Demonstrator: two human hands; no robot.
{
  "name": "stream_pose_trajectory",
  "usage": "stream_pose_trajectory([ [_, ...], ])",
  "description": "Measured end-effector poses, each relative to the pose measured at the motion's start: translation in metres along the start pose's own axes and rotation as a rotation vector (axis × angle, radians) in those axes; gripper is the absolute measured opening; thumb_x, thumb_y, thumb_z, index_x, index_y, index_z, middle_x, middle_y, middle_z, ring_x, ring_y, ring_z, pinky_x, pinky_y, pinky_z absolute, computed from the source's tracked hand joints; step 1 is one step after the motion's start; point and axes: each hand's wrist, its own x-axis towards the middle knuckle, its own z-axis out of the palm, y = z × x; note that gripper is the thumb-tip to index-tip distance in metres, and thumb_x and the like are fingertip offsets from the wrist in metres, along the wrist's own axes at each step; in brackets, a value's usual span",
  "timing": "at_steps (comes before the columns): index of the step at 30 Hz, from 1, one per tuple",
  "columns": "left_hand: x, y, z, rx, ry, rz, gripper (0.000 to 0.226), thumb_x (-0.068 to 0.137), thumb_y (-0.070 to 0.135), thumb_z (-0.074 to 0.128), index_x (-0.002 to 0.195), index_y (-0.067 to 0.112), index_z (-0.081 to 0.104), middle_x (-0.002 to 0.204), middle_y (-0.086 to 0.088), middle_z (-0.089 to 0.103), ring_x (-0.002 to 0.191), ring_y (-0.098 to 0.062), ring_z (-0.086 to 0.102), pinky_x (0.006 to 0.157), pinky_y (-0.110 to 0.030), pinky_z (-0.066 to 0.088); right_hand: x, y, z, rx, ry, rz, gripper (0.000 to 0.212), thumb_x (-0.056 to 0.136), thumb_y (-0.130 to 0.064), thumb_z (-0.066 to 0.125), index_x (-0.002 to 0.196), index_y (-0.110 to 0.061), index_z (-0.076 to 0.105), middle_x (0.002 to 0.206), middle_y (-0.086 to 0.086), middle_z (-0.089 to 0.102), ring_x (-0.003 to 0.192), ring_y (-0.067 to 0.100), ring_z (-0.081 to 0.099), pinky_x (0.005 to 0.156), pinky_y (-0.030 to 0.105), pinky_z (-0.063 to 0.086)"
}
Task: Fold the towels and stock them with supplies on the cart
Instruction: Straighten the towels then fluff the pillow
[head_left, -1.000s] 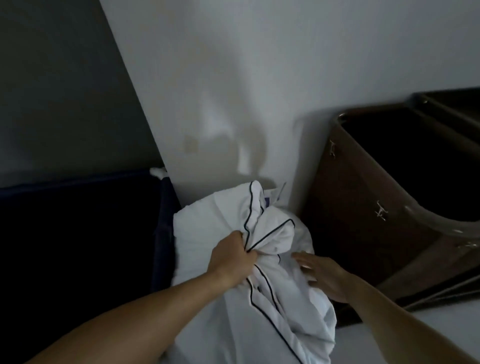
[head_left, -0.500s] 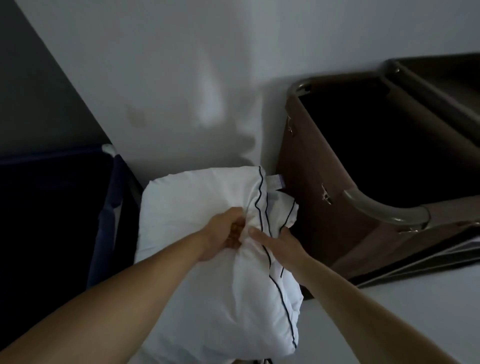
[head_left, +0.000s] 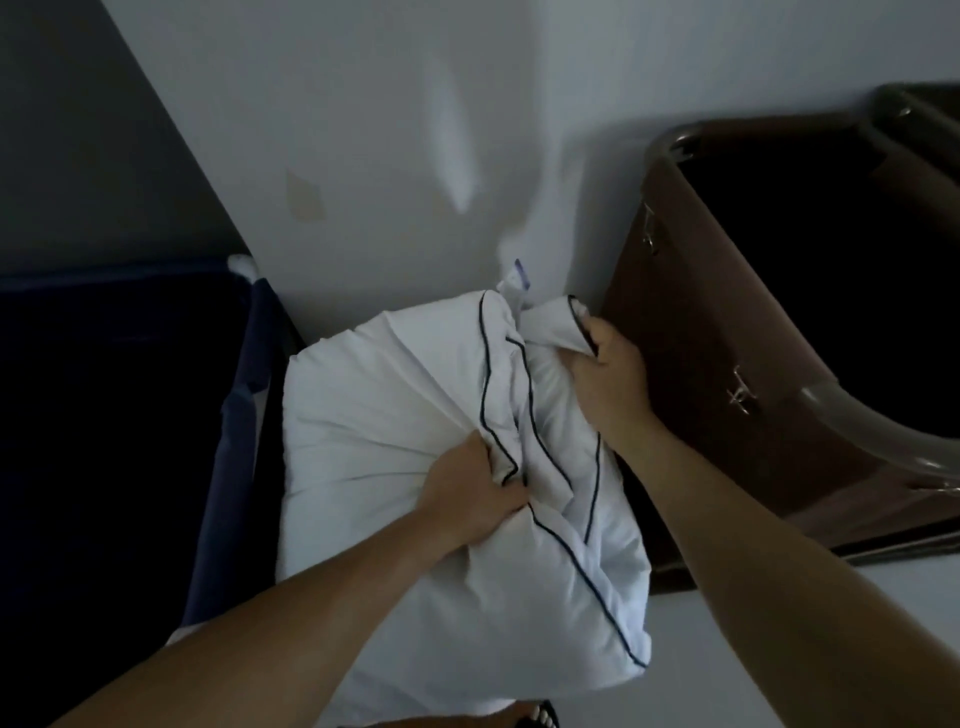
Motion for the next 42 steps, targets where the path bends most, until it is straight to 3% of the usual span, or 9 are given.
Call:
stream_pose_trajectory([
  [6, -0.011, -0.002, 0.013, 0.072, -0.105, 0.078, 0.041, 0.080, 0.046, 0.053, 0.110, 0.019, 0.046, 0.100, -0.004, 0.062, 0.101, -0.033, 0.058, 0.073, -0.028, 0.034, -0.010, 0.054, 0.002, -0.068, -0.340, 0.488, 0.047, 0.102, -0.025, 0.053, 0.146, -0.009, 0.045, 0.144, 0.014, 0.053, 0.130, 0.031, 0.051, 0.107, 0.035, 0.042],
  [12, 0.000, 0.013, 0.009, -0.141, 0.027, -0.031, 0.015, 0.089, 0.032, 0.051, 0.082, 0.023, 0.040, 0.074, 0.005, 0.055, 0.072, -0.022, 0.052, 0.066, -0.034, 0.033, -0.016, 0.019, -0.029, -0.386, 0.084, 0.032, 0.036, 0.092, -0.039, 0.063, 0.121, -0.019, 0.060, 0.116, 0.000, 0.058, 0.109, 0.025, 0.059, 0.091, 0.039, 0.049],
  [17, -0.003, 0.018, 0.004, -0.149, 0.037, 0.001, 0.014, 0.095, 0.031, 0.050, 0.090, 0.021, 0.042, 0.081, -0.001, 0.058, 0.088, -0.033, 0.059, 0.070, -0.035, 0.037, -0.069, 0.015, -0.024, -0.583, -0.655, 0.313, 0.044, 0.091, -0.050, 0.064, 0.118, -0.015, 0.065, 0.115, 0.004, 0.069, 0.109, 0.025, 0.064, 0.093, 0.037, 0.050],
  [23, -0.003, 0.032, -0.007, -0.100, 0.232, 0.073, 0.022, 0.096, 0.032, 0.048, 0.079, 0.028, 0.034, 0.069, 0.008, 0.048, 0.072, -0.023, 0.053, 0.064, -0.033, 0.031, -0.086, -0.009, -0.033, -0.419, -0.409, 0.274, 0.041, 0.098, -0.051, 0.046, 0.073, -0.020, 0.058, 0.067, -0.004, 0.057, 0.061, 0.011, 0.053, 0.059, 0.029, 0.044],
  [28, 0.005, 0.042, -0.011, -0.039, 0.213, 0.088, 0.012, 0.098, 0.034, 0.041, 0.093, 0.022, 0.043, 0.085, 0.001, 0.057, 0.085, -0.028, 0.059, 0.071, -0.034, 0.039, -0.135, 0.035, -0.042, -0.947, -0.574, 0.390, 0.045, 0.106, -0.047, 0.025, 0.123, -0.021, 0.057, 0.123, 0.008, 0.062, 0.114, 0.029, 0.060, 0.090, 0.035, 0.048],
  [33, 0.007, 0.059, 0.010, 0.081, 0.175, 0.300, 0.013, 0.096, 0.036, 0.041, 0.090, 0.025, 0.036, 0.072, 0.010, 0.044, 0.069, -0.027, 0.051, 0.064, -0.033, 0.030, -0.134, 0.057, -0.048, -0.925, -0.601, 0.449, 0.035, 0.101, -0.026, 0.039, 0.129, -0.015, 0.056, 0.133, 0.008, 0.060, 0.123, 0.028, 0.058, 0.095, 0.034, 0.049],
  [37, 0.008, 0.052, 0.034, 0.279, -0.022, 0.310, 0.034, 0.096, 0.039, 0.043, 0.125, 0.020, 0.048, 0.113, -0.006, 0.064, 0.103, -0.030, 0.060, 0.079, -0.033, 0.041, -0.119, 0.038, -0.076, -0.741, -0.465, 0.474, 0.030, 0.103, -0.019, 0.042, 0.129, -0.015, 0.056, 0.124, 0.010, 0.061, 0.114, 0.028, 0.061, 0.092, 0.037, 0.051],
  [40, 0.000, 0.042, 0.052, 0.358, -0.103, 0.339, 0.043, 0.098, 0.042, 0.041, 0.134, 0.020, 0.049, 0.130, -0.004, 0.056, 0.121, -0.027, 0.050, 0.102, -0.035, 0.039, -0.107, 0.002, -0.076, -0.394, -0.076, 0.409, 0.042, 0.088, -0.060, 0.039, 0.106, -0.026, 0.055, 0.100, -0.001, 0.065, 0.090, 0.018, 0.063, 0.078, 0.037, 0.048],
  [42, -0.010, 0.039, 0.060, 0.409, -0.162, 0.444, 0.046, 0.098, 0.041, 0.041, 0.138, 0.019, 0.047, 0.134, -0.004, 0.050, 0.125, -0.026, 0.045, 0.107, -0.035, 0.034, -0.089, -0.014, -0.058, -0.331, -0.125, 0.394, 0.090, 0.066, -0.084, 0.038, 0.134, -0.026, 0.046, 0.125, -0.001, 0.061, 0.114, 0.024, 0.059, 0.091, 0.037, 0.043],
])
